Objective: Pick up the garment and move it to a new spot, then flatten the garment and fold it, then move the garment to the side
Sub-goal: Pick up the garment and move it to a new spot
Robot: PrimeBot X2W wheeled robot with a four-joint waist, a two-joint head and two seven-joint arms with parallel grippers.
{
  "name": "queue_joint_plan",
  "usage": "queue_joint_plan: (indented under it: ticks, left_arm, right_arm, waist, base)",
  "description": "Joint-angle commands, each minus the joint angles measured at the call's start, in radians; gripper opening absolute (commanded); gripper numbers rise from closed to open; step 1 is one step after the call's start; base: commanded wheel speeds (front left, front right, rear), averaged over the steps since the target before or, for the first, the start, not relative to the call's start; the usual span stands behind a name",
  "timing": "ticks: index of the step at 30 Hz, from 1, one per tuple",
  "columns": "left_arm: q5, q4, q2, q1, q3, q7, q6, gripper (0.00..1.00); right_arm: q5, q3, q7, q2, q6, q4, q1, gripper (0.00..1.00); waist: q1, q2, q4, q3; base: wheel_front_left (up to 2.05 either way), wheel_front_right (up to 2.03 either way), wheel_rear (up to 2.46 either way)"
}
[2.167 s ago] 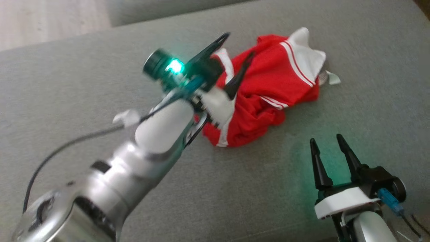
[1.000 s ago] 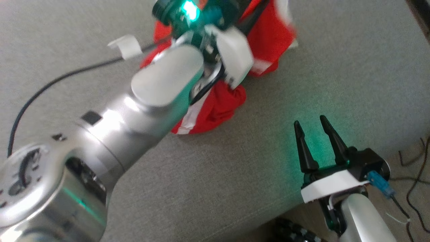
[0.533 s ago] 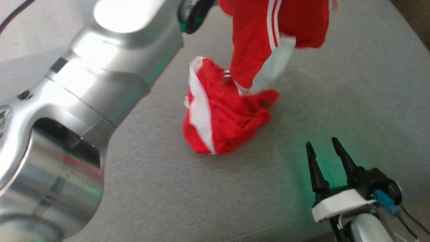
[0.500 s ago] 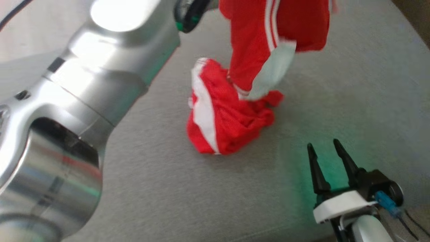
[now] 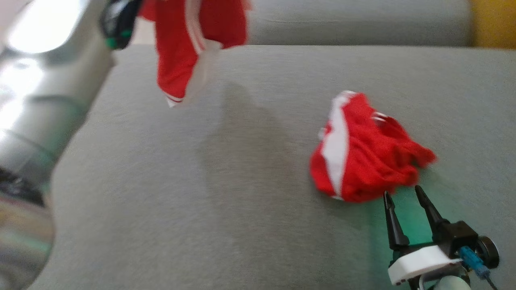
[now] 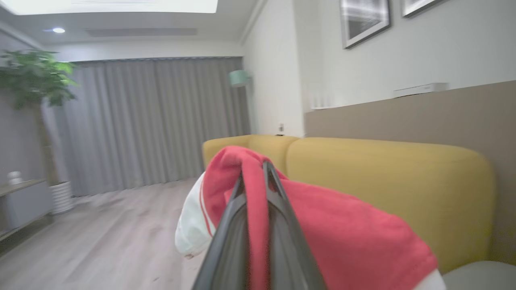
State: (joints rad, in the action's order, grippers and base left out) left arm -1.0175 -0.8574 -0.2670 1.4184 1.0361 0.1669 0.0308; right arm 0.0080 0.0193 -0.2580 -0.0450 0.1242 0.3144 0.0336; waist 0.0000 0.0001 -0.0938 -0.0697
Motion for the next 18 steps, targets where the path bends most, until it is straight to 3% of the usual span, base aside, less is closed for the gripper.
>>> queue_joint_plan:
  ticks: [1,10,18]
  left_arm:
    - [0.004,0.008,-0.059,0.049,-0.031,-0.001,-0.008,0.0]
    - [-0.026,-0.037,-0.184,-0.098,-0.039,0.017,-0.009,0.0]
    - [-0.049,-0.063,-0.226,-0.214,-0.038,0.043,0.015,0.0]
  right_arm:
    - [-0.009,0.024,-0.004,-0.005,0.007,-0.034,-0.02,1.0]
    - [-0.031,0.032,-0.004,-0.009,0.007,-0.041,-0.012,1.0]
    - [-0.033,0.037,-0.004,-0.021,0.007,-0.049,-0.021,1.0]
  waist:
    - [0.0,-0.0001,-0.105,0.022]
    - [0.0,-0.0001,-0.213,0.012]
    - [0.0,-0.0001,-0.214,-0.038]
  base:
    - [0.0,0.0,0.0]
    - [0.0,0.0,0.0]
    - [0.0,0.0,0.0]
